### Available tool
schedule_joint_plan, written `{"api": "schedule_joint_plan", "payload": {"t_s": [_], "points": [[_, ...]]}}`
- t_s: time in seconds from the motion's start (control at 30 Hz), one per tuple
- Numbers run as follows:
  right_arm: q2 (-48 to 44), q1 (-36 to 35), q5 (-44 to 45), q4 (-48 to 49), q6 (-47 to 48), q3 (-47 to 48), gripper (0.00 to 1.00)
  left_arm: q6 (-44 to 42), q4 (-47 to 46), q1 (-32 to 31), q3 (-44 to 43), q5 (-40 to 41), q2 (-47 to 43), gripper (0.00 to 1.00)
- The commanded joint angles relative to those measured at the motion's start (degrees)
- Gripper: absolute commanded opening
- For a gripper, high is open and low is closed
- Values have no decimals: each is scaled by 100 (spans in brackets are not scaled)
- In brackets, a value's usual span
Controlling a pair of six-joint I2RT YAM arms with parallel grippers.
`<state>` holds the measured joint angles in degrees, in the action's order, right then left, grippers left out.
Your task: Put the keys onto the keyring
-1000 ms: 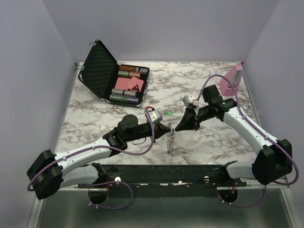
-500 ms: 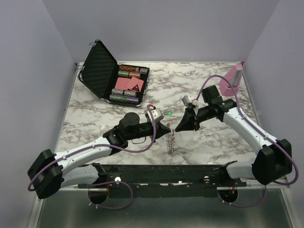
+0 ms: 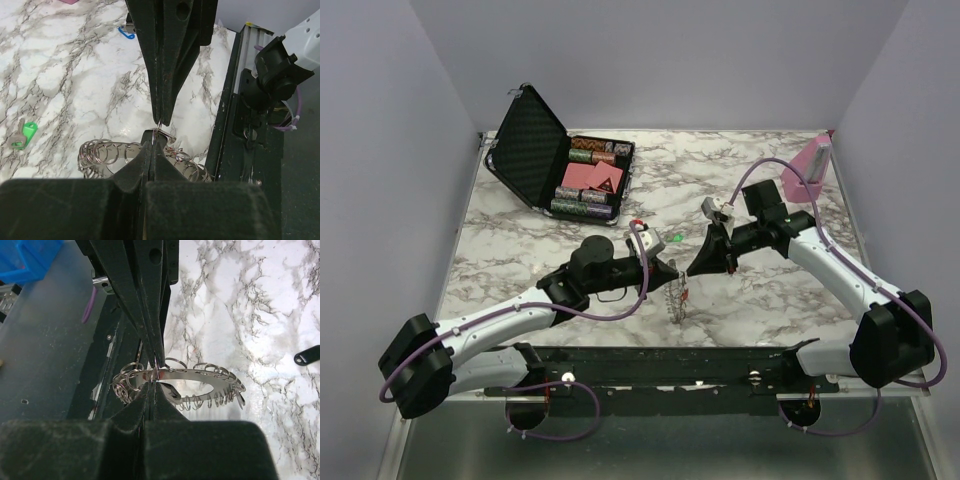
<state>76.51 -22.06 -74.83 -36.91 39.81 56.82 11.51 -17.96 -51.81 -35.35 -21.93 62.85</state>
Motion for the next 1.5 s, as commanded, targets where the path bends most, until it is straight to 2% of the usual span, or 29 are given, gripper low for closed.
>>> {"api": "schedule_joint_plan", "payload": {"t_s": [0.0, 0.43, 0.83, 1.13, 1.47], "points": [[74, -44, -120, 263, -289, -83, 0, -122, -217, 13, -218, -320, 43, 0], [83, -35, -129, 439, -483, -127, 0, -96, -147, 13, -262, -356, 131, 0], [57, -44, 21, -290, 465, 5, 0, 475, 81, 259, -235, -329, -27, 0], [66, -52, 47, -414, 650, 14, 0, 809, 73, 294, -296, -426, 34, 0], [57, -52, -5, -71, 211, -39, 0, 721, 187, 294, -420, -698, 148, 0]]}}
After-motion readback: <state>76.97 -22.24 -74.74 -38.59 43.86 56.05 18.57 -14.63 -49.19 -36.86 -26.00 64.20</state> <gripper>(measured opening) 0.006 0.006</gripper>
